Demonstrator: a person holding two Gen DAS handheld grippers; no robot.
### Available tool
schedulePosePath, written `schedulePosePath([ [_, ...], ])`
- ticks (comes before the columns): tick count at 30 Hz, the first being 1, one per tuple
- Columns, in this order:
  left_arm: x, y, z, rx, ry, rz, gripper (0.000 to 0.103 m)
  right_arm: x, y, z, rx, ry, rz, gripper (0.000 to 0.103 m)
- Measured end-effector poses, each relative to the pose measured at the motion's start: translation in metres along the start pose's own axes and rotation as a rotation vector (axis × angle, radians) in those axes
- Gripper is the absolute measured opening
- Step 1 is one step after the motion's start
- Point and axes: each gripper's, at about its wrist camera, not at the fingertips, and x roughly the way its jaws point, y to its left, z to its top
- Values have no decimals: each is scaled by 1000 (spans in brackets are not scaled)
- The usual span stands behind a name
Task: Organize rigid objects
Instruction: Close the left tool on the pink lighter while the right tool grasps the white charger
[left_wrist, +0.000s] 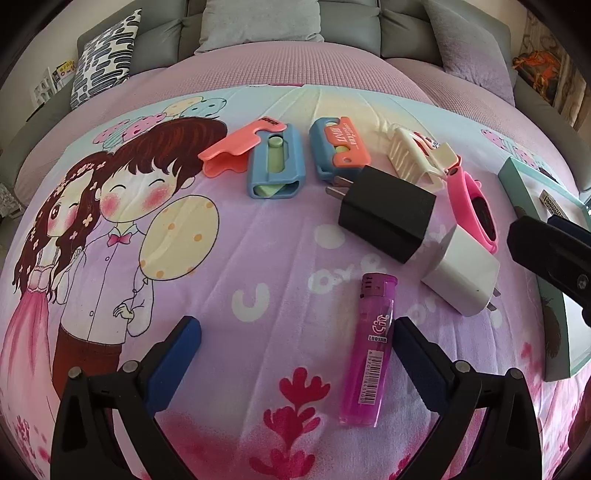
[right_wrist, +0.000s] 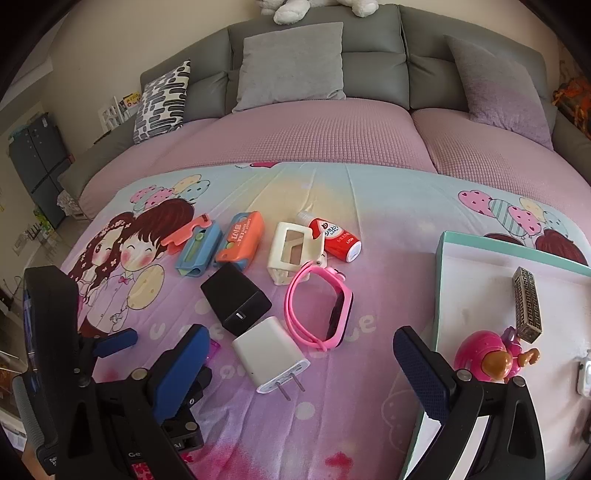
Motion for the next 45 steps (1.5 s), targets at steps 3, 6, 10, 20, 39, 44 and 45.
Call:
schedulePosePath([
  [3, 0, 5, 0, -16, 1, 14, 102, 1, -3, 0, 8, 7, 6, 101],
  [6, 0, 12, 0, -45, 2, 30, 102, 2, -6, -1, 19, 12, 5, 101],
  [10, -1, 23, -1, -81, 0, 47, 102, 4, -7, -1, 28, 20, 14, 101],
  [20, -1, 47, -3, -141, -7, 74, 102, 14, 1, -6, 10, 48, 35, 87],
  [39, -9, 40, -5, -105, -17, 27, 82, 34, 28, -19, -89, 157, 79, 71],
  [44, -12, 43, -5, -106, -17, 17, 68, 34, 28, -18, -80, 160, 98, 68],
  [45, -12, 43, -5, -105, -17, 16, 66, 36, 28, -18, -79, 158, 91, 68],
])
